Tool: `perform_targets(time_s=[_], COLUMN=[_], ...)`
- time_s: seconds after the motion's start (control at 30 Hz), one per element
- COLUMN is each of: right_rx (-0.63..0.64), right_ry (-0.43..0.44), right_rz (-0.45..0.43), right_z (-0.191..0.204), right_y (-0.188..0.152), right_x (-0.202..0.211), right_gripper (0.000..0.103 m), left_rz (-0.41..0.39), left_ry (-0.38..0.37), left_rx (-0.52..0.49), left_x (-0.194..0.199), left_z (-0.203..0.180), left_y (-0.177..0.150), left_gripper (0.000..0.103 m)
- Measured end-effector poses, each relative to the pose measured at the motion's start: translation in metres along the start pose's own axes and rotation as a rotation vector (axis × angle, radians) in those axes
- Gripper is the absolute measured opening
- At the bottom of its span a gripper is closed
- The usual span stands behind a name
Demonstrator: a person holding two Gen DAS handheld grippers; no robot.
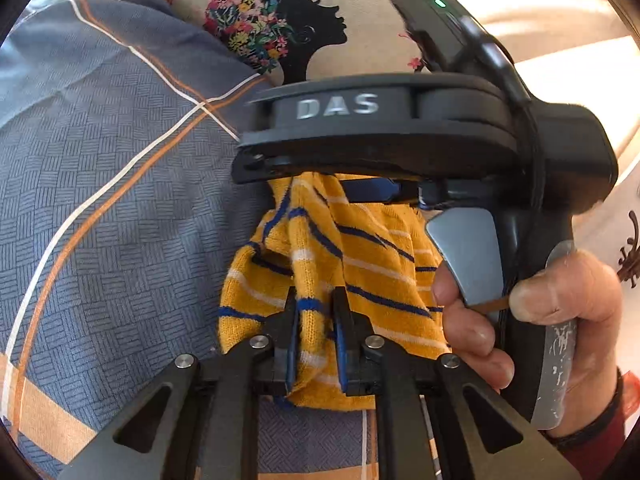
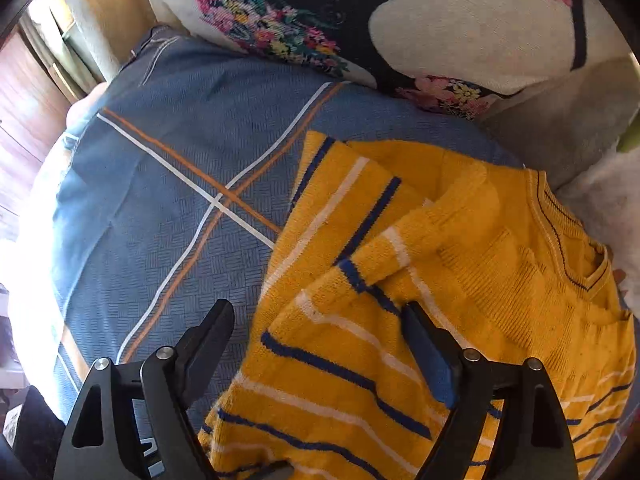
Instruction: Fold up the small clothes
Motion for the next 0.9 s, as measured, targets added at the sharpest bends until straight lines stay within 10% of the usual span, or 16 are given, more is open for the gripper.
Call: perform_targets(time_s=[0.2, 0.37, 0.43, 0.6, 0.7, 0.9], right_rx=[0.082, 0.153, 0.148, 0.048, -0.043, -0.272], right_ry=[-0.156, -0.29, -0.261, -0.087, -0.043, 0.05], right_rz=[0.041, -0.057, -0.105, -0.222, -0.284, -0.355], right_z=[0.008, 0.012, 0.007, -0.044, -0.091, -0.206], right_y=[-0.006, -0.023, -0.031, -0.052, -0.072, -0.139], right_x=[-0.006, -0.001, 0.012, 0.061, 0.086, 0.111], right_gripper=[0.084, 0.041, 0.025, 0.022, 0.021, 0.021], left_rz=[-0.003, -0.009, 0.047, 0.071, 0.031, 0.107], left_ry=[0.005, 0.01, -0.023, -0.068, -0.072, -0.077], left_rx=[0.001, -0.045, -0.077, -0.188, -0.229, -0.173], left_x=[0.002, 0.002, -0.002, 0.028, 0.047, 0.018], left_z=[-0.001, -0.011, -0.018, -0.059, -0.085, -0.099], left_y=[-0.002, -0.005, -0.008, -0.02, -0.024, -0.02], left_gripper=[0.013, 0.025, 0.033, 0.038, 0.06, 0.061])
Point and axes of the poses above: each gripper's, at about its wrist camera, not at the fingertips, and x roughly against the way its jaws point, z to its left, y to its top, the point moved 6 cm from there along -x, roughly the way its jaws point, and after that the axes turned 10 degrees about z, right-handed, at the moved point
